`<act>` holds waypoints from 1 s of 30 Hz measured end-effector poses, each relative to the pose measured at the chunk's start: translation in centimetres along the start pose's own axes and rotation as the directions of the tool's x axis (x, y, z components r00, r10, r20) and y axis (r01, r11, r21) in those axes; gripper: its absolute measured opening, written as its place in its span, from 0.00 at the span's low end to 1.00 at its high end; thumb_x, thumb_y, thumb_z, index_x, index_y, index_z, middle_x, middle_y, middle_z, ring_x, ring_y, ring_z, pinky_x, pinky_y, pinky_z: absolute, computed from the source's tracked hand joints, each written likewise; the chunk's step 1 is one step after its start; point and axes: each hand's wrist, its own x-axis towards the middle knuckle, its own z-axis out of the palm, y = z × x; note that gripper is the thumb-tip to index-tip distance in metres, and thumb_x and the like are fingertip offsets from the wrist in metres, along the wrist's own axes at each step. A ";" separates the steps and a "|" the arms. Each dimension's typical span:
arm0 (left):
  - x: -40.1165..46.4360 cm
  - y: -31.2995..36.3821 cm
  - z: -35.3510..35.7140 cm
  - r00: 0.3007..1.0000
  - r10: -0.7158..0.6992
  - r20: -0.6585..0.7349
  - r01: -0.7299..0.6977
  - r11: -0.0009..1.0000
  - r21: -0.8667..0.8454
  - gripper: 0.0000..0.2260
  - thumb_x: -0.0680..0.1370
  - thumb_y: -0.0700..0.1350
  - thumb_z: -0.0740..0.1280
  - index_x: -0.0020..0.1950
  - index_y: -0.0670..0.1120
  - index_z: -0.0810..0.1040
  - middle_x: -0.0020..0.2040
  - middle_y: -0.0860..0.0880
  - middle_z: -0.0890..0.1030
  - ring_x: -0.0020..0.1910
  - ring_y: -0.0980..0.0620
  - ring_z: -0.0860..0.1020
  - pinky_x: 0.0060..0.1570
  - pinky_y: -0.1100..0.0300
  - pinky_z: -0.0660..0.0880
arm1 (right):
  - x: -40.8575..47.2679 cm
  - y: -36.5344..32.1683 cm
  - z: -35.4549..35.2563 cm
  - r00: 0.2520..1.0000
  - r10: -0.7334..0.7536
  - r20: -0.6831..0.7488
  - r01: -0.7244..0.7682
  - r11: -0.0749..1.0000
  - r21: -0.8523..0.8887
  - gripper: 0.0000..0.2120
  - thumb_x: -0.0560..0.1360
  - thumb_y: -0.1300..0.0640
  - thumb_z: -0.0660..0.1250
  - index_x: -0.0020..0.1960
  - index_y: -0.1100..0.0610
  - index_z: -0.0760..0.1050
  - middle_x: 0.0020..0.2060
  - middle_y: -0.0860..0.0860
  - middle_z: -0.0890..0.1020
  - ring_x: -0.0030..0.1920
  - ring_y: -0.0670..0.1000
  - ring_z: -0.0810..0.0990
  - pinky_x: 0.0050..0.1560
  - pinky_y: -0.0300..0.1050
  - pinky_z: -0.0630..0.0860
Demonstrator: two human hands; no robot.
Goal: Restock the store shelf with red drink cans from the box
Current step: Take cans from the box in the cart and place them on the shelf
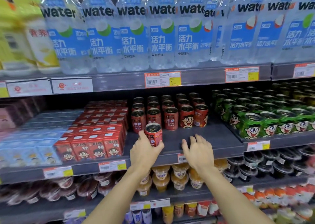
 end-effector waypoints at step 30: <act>4.2 -2.2 0.4 0.982 -0.170 -0.086 0.159 0.980 -0.123 0.34 0.75 0.51 0.72 0.73 0.39 0.59 0.62 0.40 0.76 0.60 0.39 0.76 0.59 0.44 0.74 | -0.2 0.1 -0.2 1.000 0.022 -0.005 -0.022 1.000 0.019 0.30 0.77 0.43 0.50 0.49 0.63 0.83 0.54 0.63 0.83 0.57 0.62 0.81 0.56 0.56 0.76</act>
